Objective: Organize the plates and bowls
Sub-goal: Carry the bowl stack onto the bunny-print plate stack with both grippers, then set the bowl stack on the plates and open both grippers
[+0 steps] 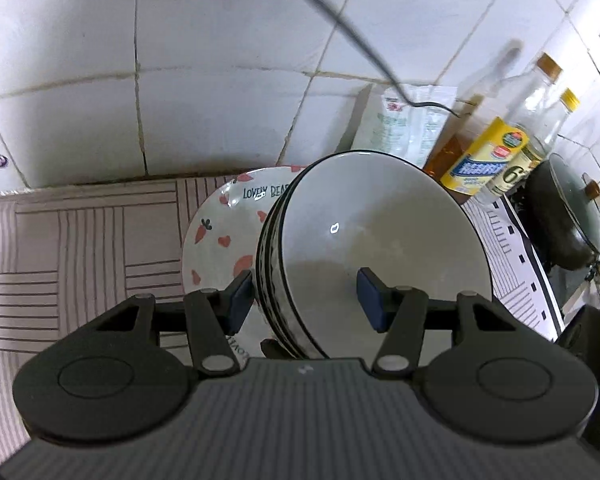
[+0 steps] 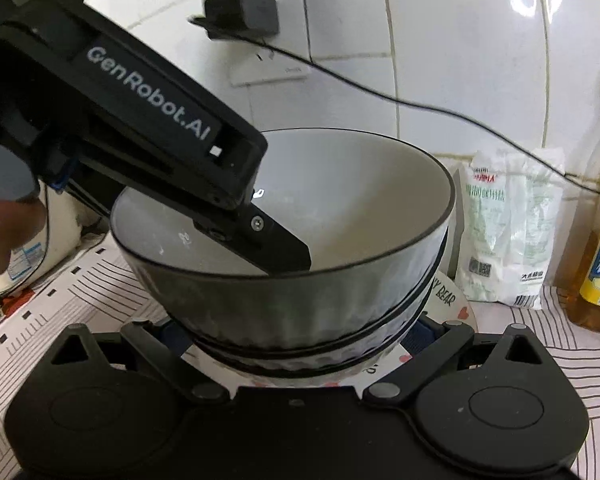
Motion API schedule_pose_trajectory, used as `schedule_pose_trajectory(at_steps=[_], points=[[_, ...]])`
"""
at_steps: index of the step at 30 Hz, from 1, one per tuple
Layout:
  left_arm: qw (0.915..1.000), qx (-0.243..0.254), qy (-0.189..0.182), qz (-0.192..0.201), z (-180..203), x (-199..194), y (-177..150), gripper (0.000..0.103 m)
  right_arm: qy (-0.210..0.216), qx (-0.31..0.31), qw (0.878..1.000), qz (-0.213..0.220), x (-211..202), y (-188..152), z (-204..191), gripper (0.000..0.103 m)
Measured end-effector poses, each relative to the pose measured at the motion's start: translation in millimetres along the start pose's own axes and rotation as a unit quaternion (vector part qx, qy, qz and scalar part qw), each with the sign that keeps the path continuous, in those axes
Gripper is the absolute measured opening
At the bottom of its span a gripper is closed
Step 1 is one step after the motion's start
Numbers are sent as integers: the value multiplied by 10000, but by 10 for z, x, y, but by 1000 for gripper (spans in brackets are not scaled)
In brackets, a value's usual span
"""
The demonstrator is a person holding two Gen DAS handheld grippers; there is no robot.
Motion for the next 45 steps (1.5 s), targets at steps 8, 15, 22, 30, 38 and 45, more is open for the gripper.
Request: schedule_pose_trajectory(at_steps=[8,15,22,30,38,45], points=[[9995,-193,-8,-243,-79,307,-27,54,-17,2,9991,-422,262,-96,133,102],[9992,-263,102,-288,-74,383,-65,54,-32,53,9986,-527,308,-163,131,102],[9988,-425,113,-221,-96,389,-90,55,-16,111,9988,-483,326,-179,137,102],[9969,-744,196,-147,-139,401,-105,55,-18,49,9981,-618,380,-167,130,102],[9937,-767,812,-88,-157,296,-85,58,-301,146,9926,-1169,265,-40,155,101],[9885,-423,1421,285,-10,-152,-98,69,-136,349,9908,-1299,-296,144,206,101]])
Point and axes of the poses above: each gripper's, at about its wrist camera, not at the fingertips, and x roughly the way its jaws point, z to its right, y to its top, the point moved 5 cm from there along x, roughly the way its jaws point, and after that the axes turned 5 degrees about z, right-handed, at the moved point
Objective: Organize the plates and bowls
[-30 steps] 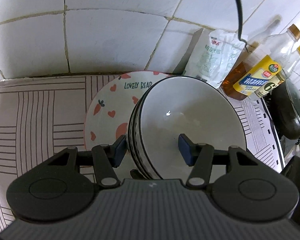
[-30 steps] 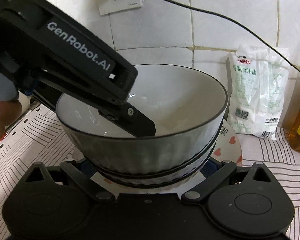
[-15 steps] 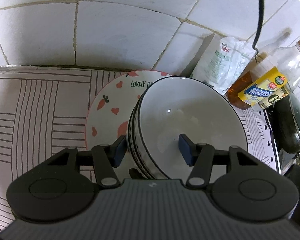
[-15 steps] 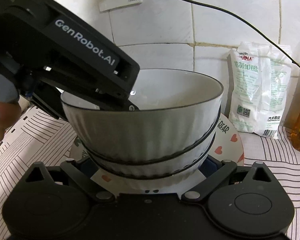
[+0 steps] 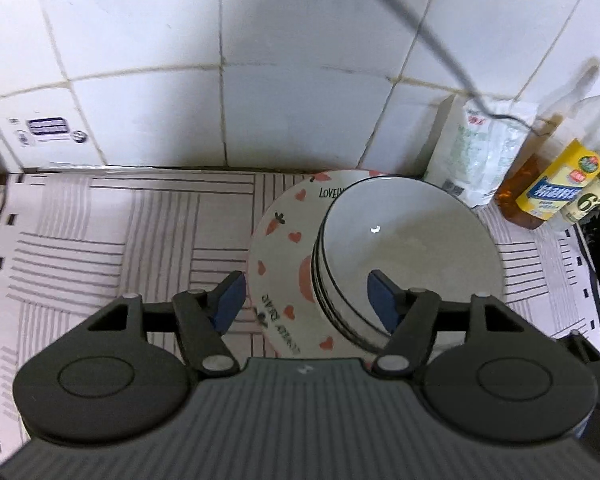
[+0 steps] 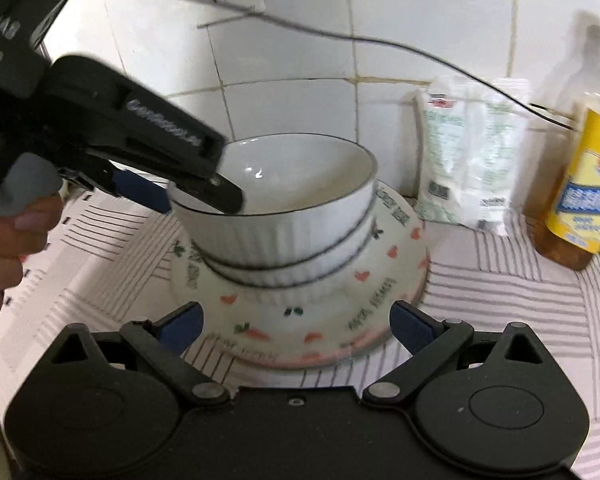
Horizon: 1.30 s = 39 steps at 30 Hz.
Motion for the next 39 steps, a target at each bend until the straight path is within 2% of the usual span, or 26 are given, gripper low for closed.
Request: schedule_pose_trajectory(at_steps=[4,7,13,24,32,39], points=[[9998,-79,135,157,42,-296,-101,75,-74,86,9999,56,-323,13,100,101],[9997,-106,161,169,107,-475,-187,76,-208,95,9997,61,-536,36,152,101],[9987,-255,351,279,165,-772,-384,78,-229,-140,9996,78,-777,-31,147,101],[9964,-200,655,496,229,-1383,-684,84,-364,-298,9989,72,-1322,-138,78,101],[9956,163,797,457,280,-1702,-916,86,-356,-124,9993,-49,-1690,-105,23,101],[9940,493,857,474,393,-1918,-1134,96,-429,-38,9990,-86,-1961,-89,-63,101]])
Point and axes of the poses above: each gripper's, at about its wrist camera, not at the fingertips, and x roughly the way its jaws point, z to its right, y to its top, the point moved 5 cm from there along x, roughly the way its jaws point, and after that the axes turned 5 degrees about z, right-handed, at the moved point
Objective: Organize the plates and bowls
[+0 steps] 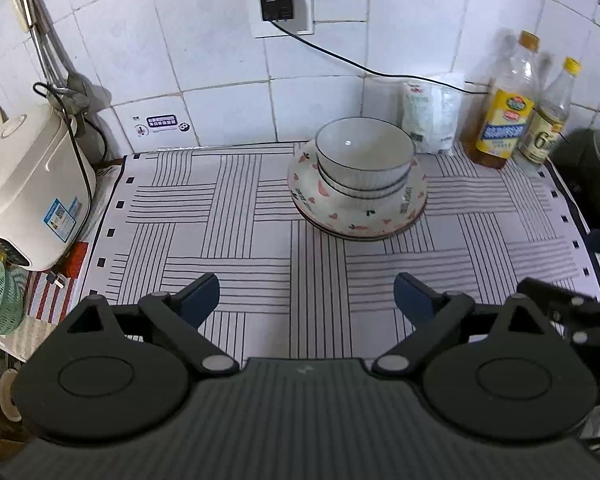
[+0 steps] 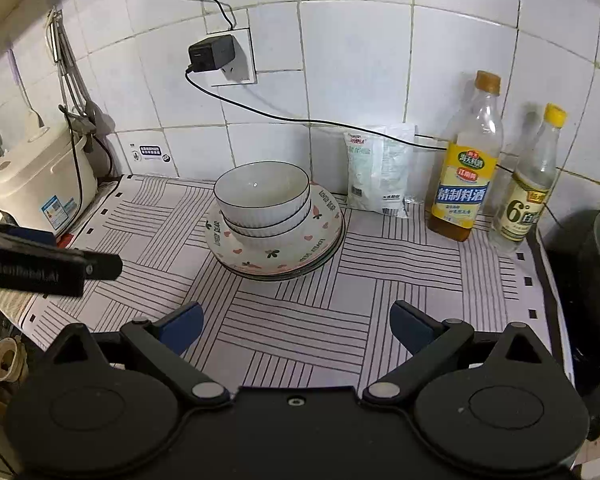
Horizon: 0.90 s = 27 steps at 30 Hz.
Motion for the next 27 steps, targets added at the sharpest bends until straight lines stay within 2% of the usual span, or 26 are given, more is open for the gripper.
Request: schedule_pose_trajectory(at_steps=[3,11,18,27], points=[[9999,98,-22,-35,37,-73,-58,99,4,-27,10000,-19,-103,-11,-44,101],[9997,220,49,2,107,-336,-134,99,-218,67,9997,-73,-335,-82,-29,101],[9997,88,159,172,160,-511,-177,99,-420,125,9990,43,-530,-190,-33,101],[9991,-145,276,296,148,-537,-341,99,-506,328,9981,134,-587,-327,-32,101]])
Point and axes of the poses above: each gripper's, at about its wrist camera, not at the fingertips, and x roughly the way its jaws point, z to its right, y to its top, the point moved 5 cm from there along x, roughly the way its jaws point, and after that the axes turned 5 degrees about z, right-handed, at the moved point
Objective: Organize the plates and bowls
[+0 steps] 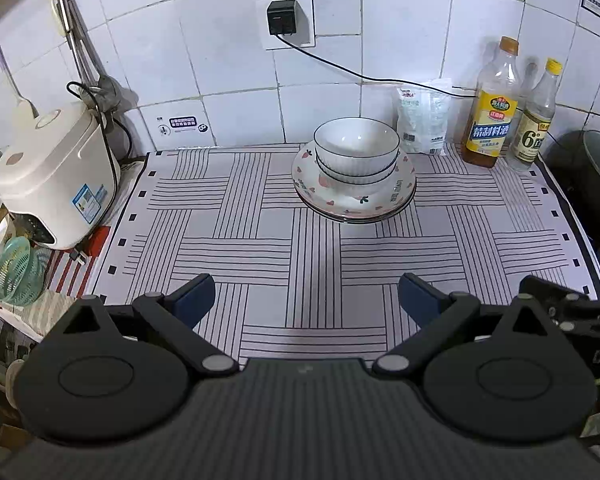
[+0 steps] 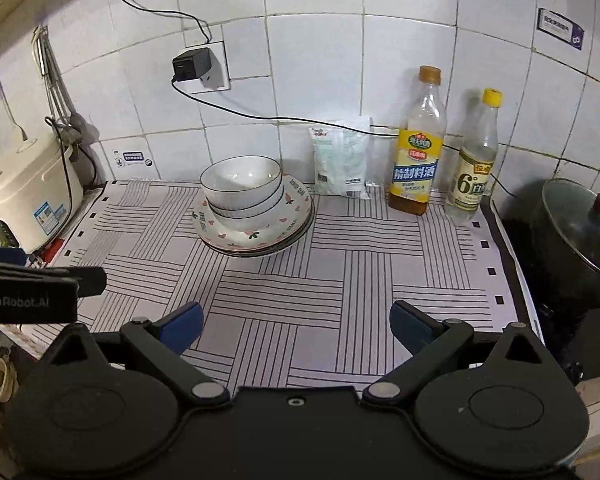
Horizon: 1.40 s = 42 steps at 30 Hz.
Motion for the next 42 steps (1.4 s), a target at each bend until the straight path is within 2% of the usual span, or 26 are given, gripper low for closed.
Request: schedule_pose_trajectory(at_steps=[7,11,20,33,42], points=[[9994,-158,-30,298,-16,-37,-23,99,-52,13,10000,63,-33,-29,11,101],[9994,-224,37,259,-21,-14,-28,99,0,97,9999,34,-11,-54,10,101],[9994,-44,267,228,-11,37,-117,99,-186,-85,9997,140,-28,-89,-17,101],[9990,-123,321,301,-16,31,-175,99,-243,-94,9994,232,-61,-90,55,101],[9992,-136,214,321,8,34,-156,99,-268,-41,9994,217,-43,-96,79,101]])
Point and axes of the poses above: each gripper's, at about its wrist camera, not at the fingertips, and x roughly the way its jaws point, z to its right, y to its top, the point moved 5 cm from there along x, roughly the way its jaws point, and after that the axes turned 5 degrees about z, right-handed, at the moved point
